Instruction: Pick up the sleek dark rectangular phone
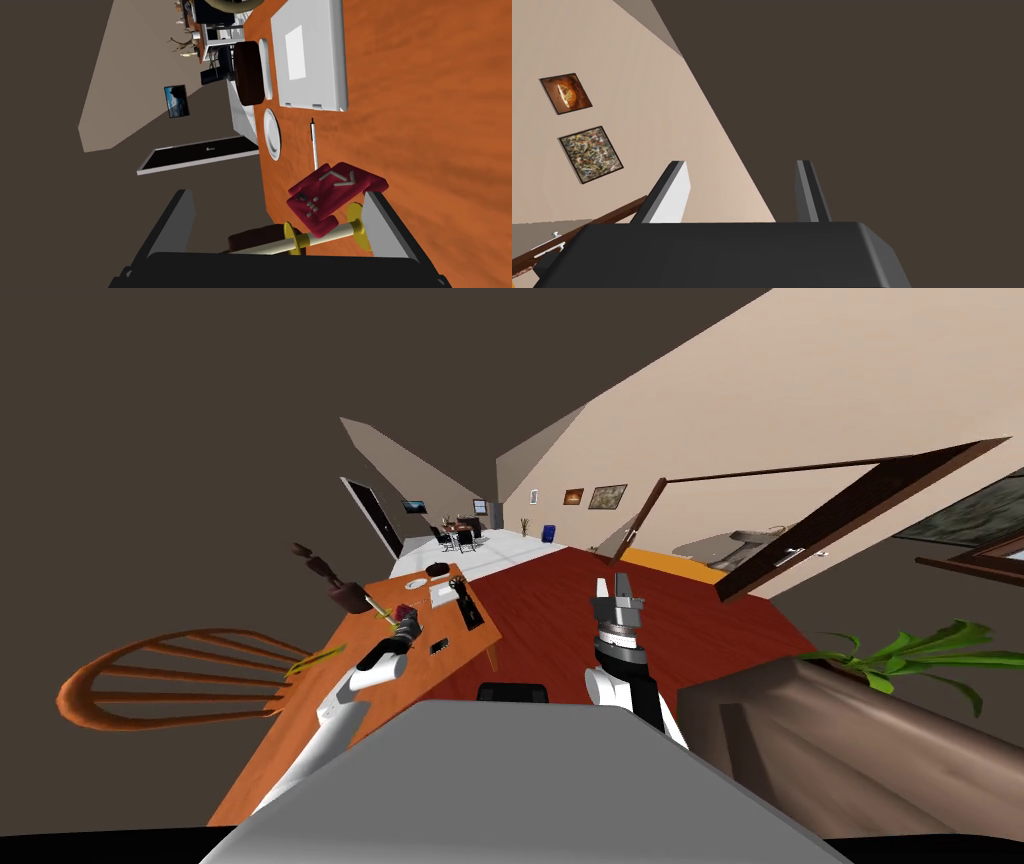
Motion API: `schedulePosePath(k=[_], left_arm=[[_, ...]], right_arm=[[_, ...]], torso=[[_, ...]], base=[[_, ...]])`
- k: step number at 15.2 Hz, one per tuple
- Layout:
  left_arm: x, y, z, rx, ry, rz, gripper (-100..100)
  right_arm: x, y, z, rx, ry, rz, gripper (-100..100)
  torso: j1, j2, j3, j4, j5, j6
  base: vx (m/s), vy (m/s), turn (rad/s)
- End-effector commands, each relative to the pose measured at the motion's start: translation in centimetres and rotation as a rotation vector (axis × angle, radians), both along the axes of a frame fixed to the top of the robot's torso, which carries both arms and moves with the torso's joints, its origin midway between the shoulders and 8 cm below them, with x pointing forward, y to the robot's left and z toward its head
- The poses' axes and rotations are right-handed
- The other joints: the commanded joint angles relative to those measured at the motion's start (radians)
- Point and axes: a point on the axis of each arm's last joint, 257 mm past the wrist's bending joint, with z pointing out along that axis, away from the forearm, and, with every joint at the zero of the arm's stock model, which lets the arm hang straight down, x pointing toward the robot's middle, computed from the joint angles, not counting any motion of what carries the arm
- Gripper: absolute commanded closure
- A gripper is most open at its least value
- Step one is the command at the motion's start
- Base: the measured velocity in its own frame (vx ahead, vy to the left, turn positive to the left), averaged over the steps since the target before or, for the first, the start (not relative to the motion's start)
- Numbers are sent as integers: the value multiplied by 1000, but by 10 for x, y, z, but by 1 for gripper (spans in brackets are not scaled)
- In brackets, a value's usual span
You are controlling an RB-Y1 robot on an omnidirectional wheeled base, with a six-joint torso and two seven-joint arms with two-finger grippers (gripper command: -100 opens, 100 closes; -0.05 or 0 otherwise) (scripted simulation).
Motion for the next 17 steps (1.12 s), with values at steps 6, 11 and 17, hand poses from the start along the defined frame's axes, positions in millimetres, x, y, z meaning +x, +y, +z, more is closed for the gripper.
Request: schedulePosePath(k=[6,11,17], left_arm=[[-27,40,-54,-73,174,91,-100],[-53,69,-90,-144,302,173,-100],[-83,90,-121,-227,427,250,-100]], right_arm=[[0,0,0,0,0,0,0],[0,0,0,0,0,0,0],[0,0,0,0,0,0,0]], torso=[[0,0,0,0,0,1],[0,0,0,0,0,0],[0,0,0,0,0,0]], base=[[-6,4,-135],[-4,5,-135],[-2,5,-122]])
